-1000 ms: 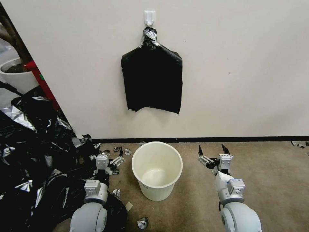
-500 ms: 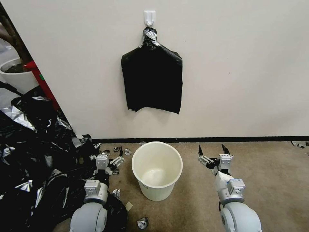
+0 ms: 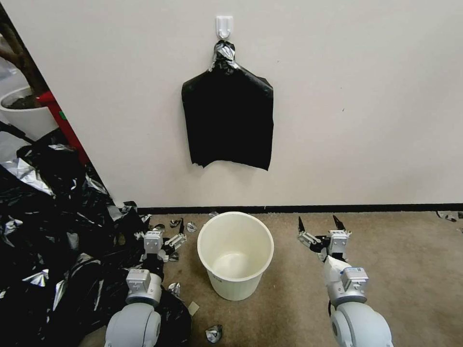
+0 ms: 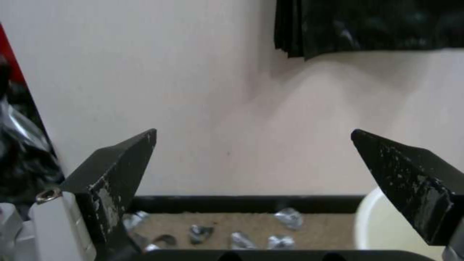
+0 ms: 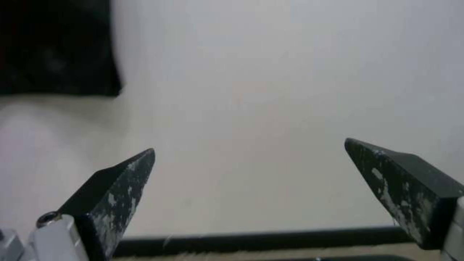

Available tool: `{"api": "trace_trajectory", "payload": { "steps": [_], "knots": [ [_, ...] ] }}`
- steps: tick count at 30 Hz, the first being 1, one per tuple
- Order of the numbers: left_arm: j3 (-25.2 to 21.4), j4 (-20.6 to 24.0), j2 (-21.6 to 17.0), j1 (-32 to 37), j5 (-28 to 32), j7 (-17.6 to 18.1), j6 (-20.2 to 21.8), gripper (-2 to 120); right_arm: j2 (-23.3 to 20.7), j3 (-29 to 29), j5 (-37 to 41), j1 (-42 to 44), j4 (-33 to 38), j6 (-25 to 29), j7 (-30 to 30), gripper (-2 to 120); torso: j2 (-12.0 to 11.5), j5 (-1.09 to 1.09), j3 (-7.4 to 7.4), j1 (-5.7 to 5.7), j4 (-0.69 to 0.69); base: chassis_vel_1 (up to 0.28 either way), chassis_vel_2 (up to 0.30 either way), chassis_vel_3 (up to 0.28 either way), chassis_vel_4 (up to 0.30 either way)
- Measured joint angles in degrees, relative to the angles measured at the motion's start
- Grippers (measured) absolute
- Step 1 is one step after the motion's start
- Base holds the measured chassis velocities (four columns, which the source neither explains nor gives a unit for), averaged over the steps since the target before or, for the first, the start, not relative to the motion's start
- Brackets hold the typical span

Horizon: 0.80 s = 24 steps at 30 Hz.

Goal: Place a trash bag onto the trash bin.

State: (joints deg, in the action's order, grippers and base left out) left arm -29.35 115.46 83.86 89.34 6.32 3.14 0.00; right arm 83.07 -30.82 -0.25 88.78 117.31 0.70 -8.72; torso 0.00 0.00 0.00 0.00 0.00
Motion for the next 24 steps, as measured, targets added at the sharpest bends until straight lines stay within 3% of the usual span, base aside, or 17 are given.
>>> {"api": "trace_trajectory", "payload": {
  "steps": [3,9,12,17,21,24],
  "knots": [
    [2.53,1.1,-2.45,0.69,7.46,3.73,-0.08,100,-2.39,0.51,-0.5,-0.36,1.64,1.58,-6.27,100,0.0,-0.01,0.0,0.0,-0.01,0.0,0.0,0.0,0.0],
    [2.47,0.55,-4.11,-0.12,8.69,4.24,-2.18,100,-2.99,1.0,-0.9,-1.39,0.48,3.36,-6.89,100,0.0,-0.01,0.0,0.0,0.0,0.0,0.0,0.0,0.0],
    [1.99,0.35,-4.26,-0.35,7.06,4.27,-2.49,100,-2.93,1.3,-0.92,-1.62,-0.23,3.63,-6.69,100,0.0,0.01,0.0,0.0,0.0,0.0,0.0,0.0,0.0],
    [-0.86,0.15,-4.37,-0.33,-3.57,3.71,-5.86,100,-3.12,2.22,-0.42,-2.46,-2.14,4.94,-4.76,100,0.0,-0.01,0.0,0.0,0.0,0.0,0.0,0.0,0.0],
    [-2.84,-0.53,-4.33,-0.42,-8.51,2.24,-9.15,100,-3.34,2.77,-0.33,-3.29,-3.56,5.88,-3.06,100,0.0,0.0,0.0,0.0,0.0,0.0,0.0,0.0,0.0],
    [-2.83,-1.41,-4.33,-0.45,-7.53,2.0,-9.92,100,-3.3,3.32,-0.42,-3.75,-4.3,6.27,-2.74,100,0.0,-0.01,0.0,0.0,0.0,0.0,0.0,0.0,0.0]
  ]
}}
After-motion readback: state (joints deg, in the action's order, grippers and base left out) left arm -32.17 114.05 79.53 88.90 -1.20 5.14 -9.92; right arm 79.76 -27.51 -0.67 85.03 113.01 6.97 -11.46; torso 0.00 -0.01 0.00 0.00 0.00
